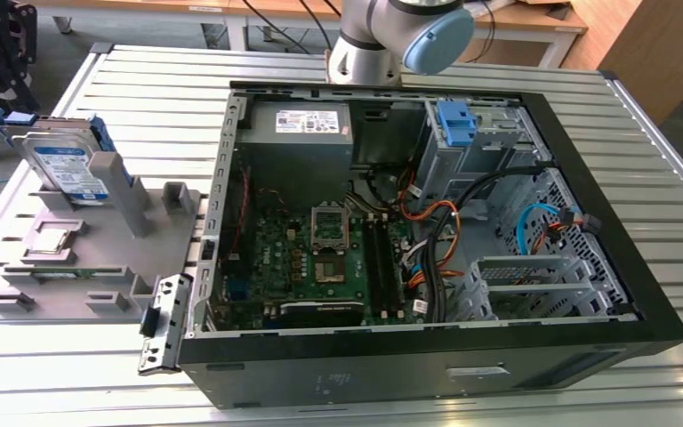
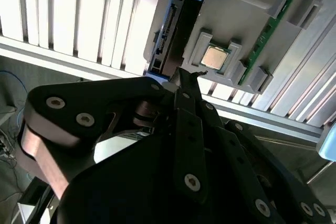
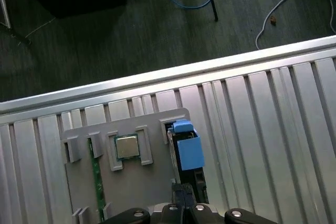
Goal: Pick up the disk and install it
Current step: 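Pick up the disk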
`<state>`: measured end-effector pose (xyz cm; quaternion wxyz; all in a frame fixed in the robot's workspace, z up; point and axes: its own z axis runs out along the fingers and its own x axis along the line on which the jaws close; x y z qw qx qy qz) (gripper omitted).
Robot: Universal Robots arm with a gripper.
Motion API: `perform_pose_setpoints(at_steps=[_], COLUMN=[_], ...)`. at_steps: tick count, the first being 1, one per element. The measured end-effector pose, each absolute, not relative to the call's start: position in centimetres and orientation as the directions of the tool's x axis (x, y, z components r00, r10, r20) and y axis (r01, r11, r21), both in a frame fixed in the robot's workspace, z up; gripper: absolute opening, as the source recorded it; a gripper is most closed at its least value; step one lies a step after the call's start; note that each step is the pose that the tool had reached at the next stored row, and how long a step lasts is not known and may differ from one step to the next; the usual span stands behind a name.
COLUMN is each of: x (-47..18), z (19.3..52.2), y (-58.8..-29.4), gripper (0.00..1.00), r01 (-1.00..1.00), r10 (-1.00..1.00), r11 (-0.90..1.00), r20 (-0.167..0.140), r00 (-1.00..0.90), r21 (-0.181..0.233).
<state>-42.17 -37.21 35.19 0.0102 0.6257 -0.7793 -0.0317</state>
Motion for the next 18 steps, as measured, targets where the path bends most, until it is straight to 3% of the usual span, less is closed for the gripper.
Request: perform_pose_setpoints(at_steps=[9, 18], x=[-42.21, -42.39], z=[34.97, 34.91], y=[-37.21, -37.2], gripper=[0.11, 0.11], r01=[-0.983, -0.983], r10=[-0.983, -0.983], r11=[0.171, 0.171], r20=[-0.058, -0.06], r00=[-0.175, -0.175], r21=[0.068, 0.068])
